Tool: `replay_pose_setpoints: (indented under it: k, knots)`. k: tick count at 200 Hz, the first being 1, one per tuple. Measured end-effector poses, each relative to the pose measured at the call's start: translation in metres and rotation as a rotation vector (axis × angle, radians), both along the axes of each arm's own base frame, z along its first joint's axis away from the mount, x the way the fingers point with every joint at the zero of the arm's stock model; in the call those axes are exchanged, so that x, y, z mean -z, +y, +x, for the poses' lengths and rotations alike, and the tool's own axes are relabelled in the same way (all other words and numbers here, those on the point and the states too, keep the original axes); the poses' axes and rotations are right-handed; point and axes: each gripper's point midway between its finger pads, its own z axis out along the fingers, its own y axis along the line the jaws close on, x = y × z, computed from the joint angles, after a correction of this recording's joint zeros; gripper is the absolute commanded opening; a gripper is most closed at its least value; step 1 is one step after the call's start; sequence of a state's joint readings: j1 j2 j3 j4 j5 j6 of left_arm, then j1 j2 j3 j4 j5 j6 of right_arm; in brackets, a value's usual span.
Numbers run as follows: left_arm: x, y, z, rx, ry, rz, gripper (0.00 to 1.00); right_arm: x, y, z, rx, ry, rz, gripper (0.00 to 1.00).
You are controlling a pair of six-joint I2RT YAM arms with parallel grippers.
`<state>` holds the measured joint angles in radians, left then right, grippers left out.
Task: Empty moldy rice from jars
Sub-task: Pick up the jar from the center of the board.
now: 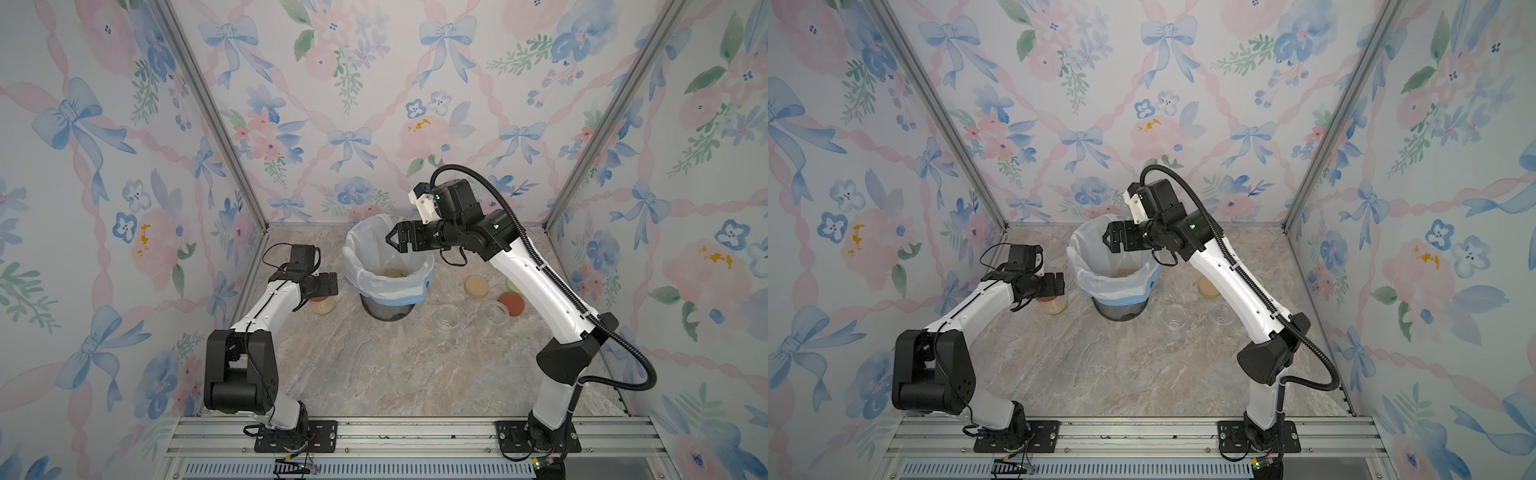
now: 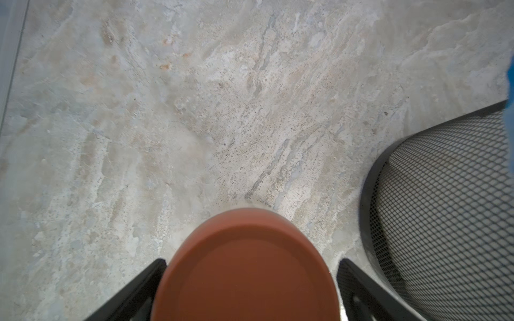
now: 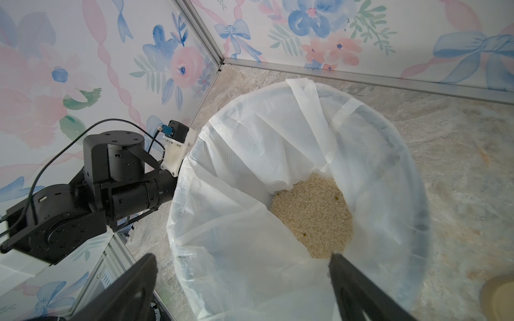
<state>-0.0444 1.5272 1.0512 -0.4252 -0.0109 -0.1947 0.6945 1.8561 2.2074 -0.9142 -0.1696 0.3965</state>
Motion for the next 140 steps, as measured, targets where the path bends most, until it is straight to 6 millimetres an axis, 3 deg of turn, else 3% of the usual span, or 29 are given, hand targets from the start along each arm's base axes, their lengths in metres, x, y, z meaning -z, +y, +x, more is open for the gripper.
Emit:
replay_pose_setpoints:
  k: [44, 62, 111, 140]
  knots:
    - [0.002, -0.004, -0.001, 0.010, 0.004, 0.003, 0.81, 0.002, -0.001, 0.000, 0.005, 0.004, -0.007, 0.97]
    - [0.002, -0.008, -0.001, 0.020, -0.001, 0.004, 0.80, 0.006, -0.006, 0.001, 0.024, 0.007, -0.028, 0.97]
    - [0.003, -0.026, 0.002, 0.059, -0.032, 0.002, 0.80, 0.019, -0.041, 0.020, 0.161, 0.030, -0.170, 0.97]
    - [0.003, -0.037, 0.002, 0.075, -0.052, -0.004, 0.79, 0.046, -0.066, 0.037, 0.245, 0.080, -0.270, 0.97]
